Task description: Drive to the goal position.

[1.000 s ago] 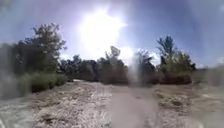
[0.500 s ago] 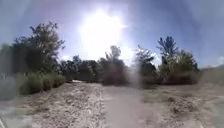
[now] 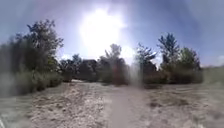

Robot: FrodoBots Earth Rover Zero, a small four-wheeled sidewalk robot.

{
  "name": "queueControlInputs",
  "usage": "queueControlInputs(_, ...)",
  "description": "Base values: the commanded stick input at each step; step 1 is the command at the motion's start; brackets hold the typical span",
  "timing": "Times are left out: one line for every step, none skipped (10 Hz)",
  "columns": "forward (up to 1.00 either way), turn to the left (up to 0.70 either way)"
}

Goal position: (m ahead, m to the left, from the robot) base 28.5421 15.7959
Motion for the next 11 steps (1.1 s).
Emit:
queueControlInputs(0.7,0.0)
queueControlInputs(0.7,0.0)
queueControlInputs(0.7,0.0)
queueControlInputs(0.7,0.0)
queueControlInputs(0.7,0.0)
queueControlInputs(0.7,0.0)
queueControlInputs(0.7,0.0)
queueControlInputs(0.7,0.0)
queueControlInputs(0.7,0.0)
queueControlInputs(0.7,0.0)
queueControlInputs(0.7,0.0)
